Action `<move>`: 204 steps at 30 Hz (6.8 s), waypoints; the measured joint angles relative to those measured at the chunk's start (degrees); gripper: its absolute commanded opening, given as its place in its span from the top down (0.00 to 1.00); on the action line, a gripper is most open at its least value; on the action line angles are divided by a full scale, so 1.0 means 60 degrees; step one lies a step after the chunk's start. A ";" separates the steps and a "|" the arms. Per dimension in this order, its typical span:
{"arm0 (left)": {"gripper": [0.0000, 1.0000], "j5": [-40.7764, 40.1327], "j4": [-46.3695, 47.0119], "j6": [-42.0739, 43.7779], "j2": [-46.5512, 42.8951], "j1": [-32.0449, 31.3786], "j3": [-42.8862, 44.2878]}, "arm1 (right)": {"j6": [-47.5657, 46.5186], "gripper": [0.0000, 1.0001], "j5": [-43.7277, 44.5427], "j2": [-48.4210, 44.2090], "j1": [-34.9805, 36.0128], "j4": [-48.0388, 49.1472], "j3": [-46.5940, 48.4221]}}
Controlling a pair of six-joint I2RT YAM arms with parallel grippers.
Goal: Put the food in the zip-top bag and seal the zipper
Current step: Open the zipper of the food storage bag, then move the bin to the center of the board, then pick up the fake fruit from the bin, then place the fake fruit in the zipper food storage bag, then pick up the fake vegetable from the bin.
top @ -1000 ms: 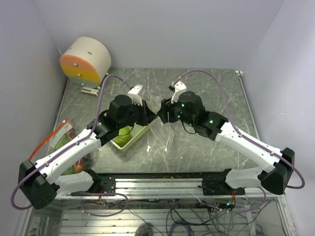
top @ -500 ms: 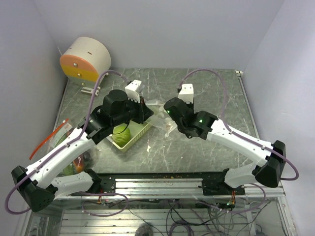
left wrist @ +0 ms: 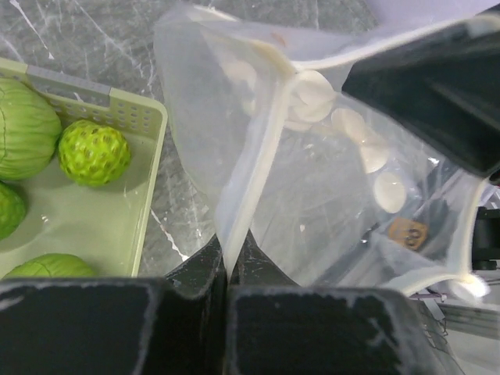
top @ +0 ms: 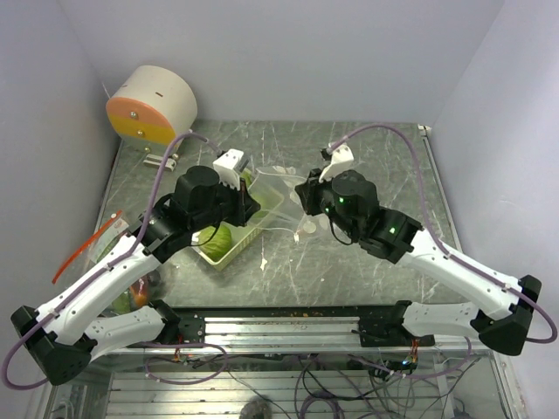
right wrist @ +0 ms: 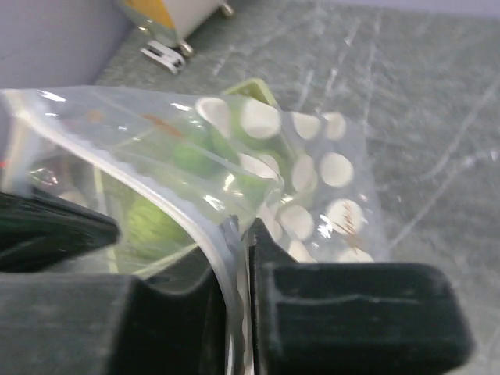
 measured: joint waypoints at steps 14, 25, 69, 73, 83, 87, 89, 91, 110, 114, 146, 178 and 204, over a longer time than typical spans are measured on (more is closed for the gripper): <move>0.93 -0.0579 -0.0772 0.0182 0.0182 -0.0026 -0.0215 | 0.0299 1.00 0.3377 0.1220 0.0102 -0.1271 0.0696; 0.93 -0.1989 -0.2382 0.0514 0.0062 -0.0087 0.1413 | 0.0022 1.00 0.1209 0.0353 0.0102 0.0780 -0.0321; 0.93 -0.7799 -0.6262 0.1654 -0.1049 0.0004 0.4189 | -0.0408 0.15 -0.3705 0.5843 -0.1137 0.1158 0.3111; 0.93 -0.7858 -0.6437 0.1683 -0.1126 0.0004 0.4200 | -0.0641 0.15 -0.3191 0.7453 -0.1031 0.0630 0.3807; 0.93 -0.7832 -0.6604 0.1672 -0.1574 0.0004 0.4014 | -0.0962 0.14 -0.2113 0.9679 -0.0962 -0.0295 0.4969; 0.93 -0.7796 -0.6681 0.1628 -0.1770 0.0004 0.3810 | -0.1031 0.33 -0.1923 1.0189 -0.0951 -0.0375 0.5016; 0.93 -0.7796 -0.6757 0.1570 -0.1810 0.0004 0.3756 | -0.1024 0.43 -0.1789 1.0273 -0.0943 -0.0481 0.4911; 0.93 -0.7796 -0.6805 0.1530 -0.1854 0.0004 0.3697 | -0.0973 0.47 -0.1592 1.0080 -0.0943 -0.0361 0.4659; 0.93 -0.6692 -0.5730 0.1308 -0.1778 0.0004 0.2033 | -0.0492 0.51 -0.1428 0.4605 -0.2346 -0.0889 -0.0874; 0.93 -0.6073 -0.4987 0.1173 -0.1548 0.0004 0.1206 | -0.0794 0.54 -0.2754 0.3173 -0.2280 -0.0572 -0.1075; 0.93 -0.3770 -0.1858 0.0918 -0.0324 0.0080 -0.0361 | 0.0437 0.59 -0.9686 0.2539 0.0164 0.5905 -0.1027; 0.93 -0.1596 -0.0667 -0.0557 -0.2237 0.0084 -0.1668 | 0.0270 0.05 -0.3887 0.3963 0.0470 0.3289 0.0685; 0.93 -0.3923 -0.2178 -0.0495 -0.2973 0.0084 -0.0987 | -0.0550 0.00 -0.2663 -0.0073 0.0743 0.2743 -0.0386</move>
